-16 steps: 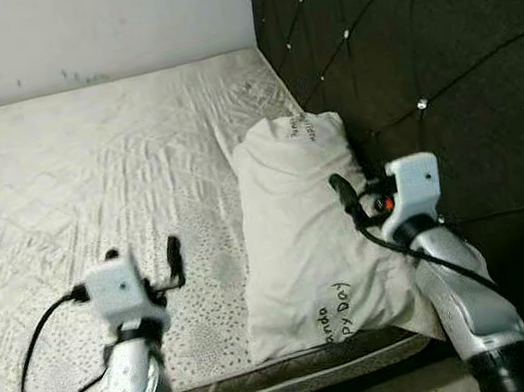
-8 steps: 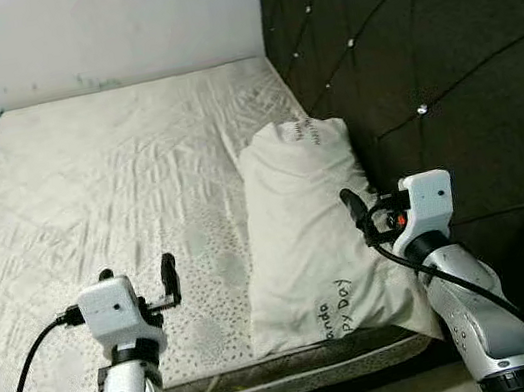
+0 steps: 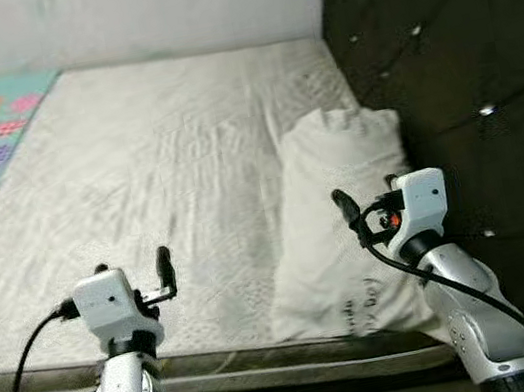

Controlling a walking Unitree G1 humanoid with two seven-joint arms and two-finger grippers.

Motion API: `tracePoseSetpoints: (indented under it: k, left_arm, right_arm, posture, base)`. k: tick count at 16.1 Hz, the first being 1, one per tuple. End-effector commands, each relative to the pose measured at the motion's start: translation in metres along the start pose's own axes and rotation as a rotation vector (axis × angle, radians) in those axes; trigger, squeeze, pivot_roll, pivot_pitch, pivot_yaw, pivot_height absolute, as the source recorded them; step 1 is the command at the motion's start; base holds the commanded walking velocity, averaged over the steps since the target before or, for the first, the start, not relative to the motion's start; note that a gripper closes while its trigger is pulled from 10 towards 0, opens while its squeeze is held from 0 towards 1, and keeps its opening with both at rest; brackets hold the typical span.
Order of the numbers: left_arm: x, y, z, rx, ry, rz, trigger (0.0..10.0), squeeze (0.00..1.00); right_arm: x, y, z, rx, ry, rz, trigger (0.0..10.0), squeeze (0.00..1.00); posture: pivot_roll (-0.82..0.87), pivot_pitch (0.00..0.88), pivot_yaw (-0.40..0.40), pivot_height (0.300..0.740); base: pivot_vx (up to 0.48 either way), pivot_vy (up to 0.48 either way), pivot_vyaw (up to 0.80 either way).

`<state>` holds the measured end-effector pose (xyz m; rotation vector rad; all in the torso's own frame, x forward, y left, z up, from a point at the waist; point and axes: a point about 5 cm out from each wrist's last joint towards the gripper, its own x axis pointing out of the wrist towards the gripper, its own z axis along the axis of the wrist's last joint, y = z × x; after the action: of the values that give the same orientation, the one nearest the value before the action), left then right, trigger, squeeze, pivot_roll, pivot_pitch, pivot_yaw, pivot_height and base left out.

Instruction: Clean up the room

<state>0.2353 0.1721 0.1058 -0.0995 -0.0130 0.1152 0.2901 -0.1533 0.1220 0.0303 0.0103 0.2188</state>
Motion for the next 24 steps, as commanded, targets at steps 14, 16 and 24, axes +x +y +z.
tracePoseSetpoints:
  k: [14, 16, 24]
  left_arm:
    - [0.003, -0.015, 0.006, -0.059, 0.011, -0.058, 10.0, 0.0]
    - [0.003, -0.017, 0.006, -0.06, 0.015, -0.069, 10.0, 0.0]
    - [0.004, -0.017, 0.007, -0.057, 0.018, -0.056, 10.0, 0.0]
  right_arm:
    - [0.004, -0.009, 0.006, 0.005, 0.001, -0.031, 10.0, 0.0]
    - [0.003, -0.014, 0.005, -0.004, 0.004, -0.045, 10.0, 0.0]
    - [0.005, -0.009, 0.005, -0.016, -0.005, -0.002, 10.0, 0.0]
  posture:
    - [-0.11, 0.127, -0.015, 0.74]
    - [-0.12, 0.131, -0.009, 0.74]
    - [-0.11, 0.132, -0.019, 0.74]
  base:
    - [0.0, 0.224, 0.0]
    - [0.0, 0.48, 0.0]
    - [0.0, 0.48, 0.0]
